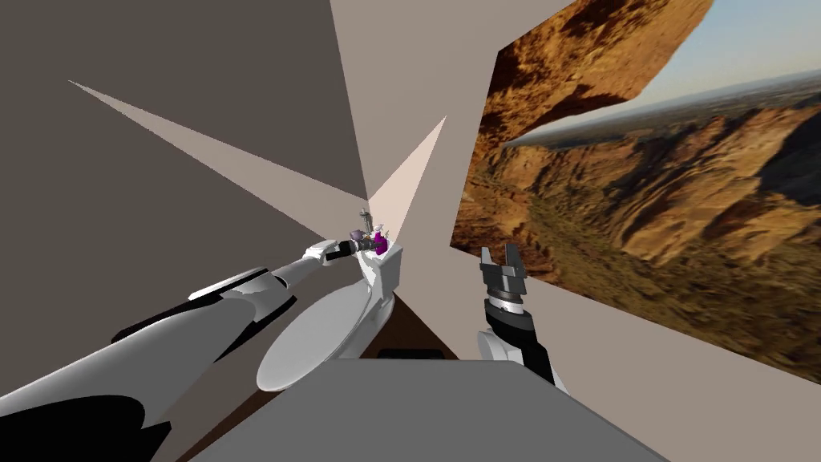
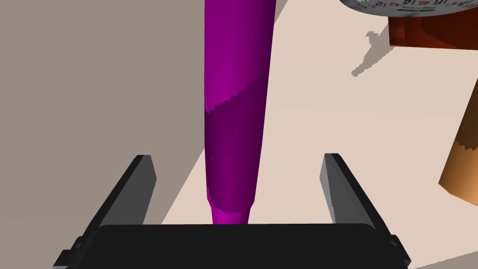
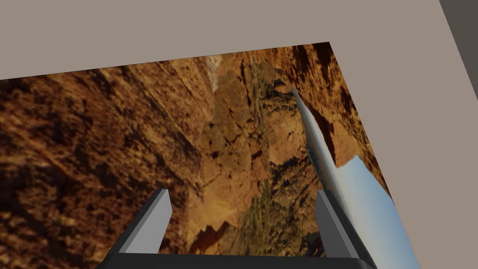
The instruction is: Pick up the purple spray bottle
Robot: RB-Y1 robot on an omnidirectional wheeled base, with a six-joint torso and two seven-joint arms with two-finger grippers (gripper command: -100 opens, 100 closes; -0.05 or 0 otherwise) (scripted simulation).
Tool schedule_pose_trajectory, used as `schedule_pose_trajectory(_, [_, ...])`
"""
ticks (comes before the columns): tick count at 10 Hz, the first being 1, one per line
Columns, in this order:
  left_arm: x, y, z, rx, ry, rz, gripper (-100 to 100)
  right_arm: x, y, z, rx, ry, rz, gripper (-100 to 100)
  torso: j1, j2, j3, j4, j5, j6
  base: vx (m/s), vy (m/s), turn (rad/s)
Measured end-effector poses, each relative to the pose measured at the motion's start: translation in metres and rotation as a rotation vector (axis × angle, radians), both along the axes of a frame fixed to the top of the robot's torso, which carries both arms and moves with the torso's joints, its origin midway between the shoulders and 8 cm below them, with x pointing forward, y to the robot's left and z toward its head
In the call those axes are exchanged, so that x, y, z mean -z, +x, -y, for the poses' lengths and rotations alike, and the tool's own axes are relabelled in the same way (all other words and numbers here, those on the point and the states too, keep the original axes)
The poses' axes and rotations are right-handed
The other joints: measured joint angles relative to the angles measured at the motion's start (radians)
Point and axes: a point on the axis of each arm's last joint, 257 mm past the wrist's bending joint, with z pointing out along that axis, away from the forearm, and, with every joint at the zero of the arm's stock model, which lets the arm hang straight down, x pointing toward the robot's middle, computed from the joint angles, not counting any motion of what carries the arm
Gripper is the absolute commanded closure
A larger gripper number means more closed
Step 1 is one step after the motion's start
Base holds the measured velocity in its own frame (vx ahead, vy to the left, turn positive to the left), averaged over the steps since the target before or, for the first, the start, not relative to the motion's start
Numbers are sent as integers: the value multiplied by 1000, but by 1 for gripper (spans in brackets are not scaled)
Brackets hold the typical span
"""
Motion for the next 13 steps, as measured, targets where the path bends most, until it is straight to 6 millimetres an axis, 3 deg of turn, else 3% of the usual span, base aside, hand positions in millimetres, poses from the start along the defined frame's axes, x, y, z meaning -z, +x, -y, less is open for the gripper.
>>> schedule_pose_trajectory(1, [3,-6,-20,-22,1,-3,-100,0,0,0,0,0,0,0,0,0,0,0,0,1,-6,-39,-150])
schedule_pose_trajectory(3, [1,-6,-31,-33,-2,-1,-100,0,0,0,0,0,0,0,1,-1,-1,0,0,0,-1,-30,-124])
schedule_pose_trajectory(5, [0,-14,-82,-97,-3,-5,-100,0,0,0,0,0,0,0,-3,0,0,0,-1,1,-16,-73,-271])
schedule_pose_trajectory(9, [0,-34,-147,-173,-3,-1,-100,0,0,0,0,0,0,0,-1,0,0,0,0,1,-7,-59,-176])
schedule_pose_trajectory(10, [1,-44,-156,-175,1,3,-100,0,0,0,0,0,0,0,0,0,0,0,0,0,2,-58,-231])
schedule_pose_trajectory(11, [1,-49,-179,-212,1,5,-100,0,0,0,0,0,0,0,-1,0,0,0,0,1,-1,-48,-141])
schedule_pose_trajectory(13, [-3,-57,-190,-217,5,12,-100,0,0,0,0,0,0,0,1,0,0,0,0,0,2,-13,20])
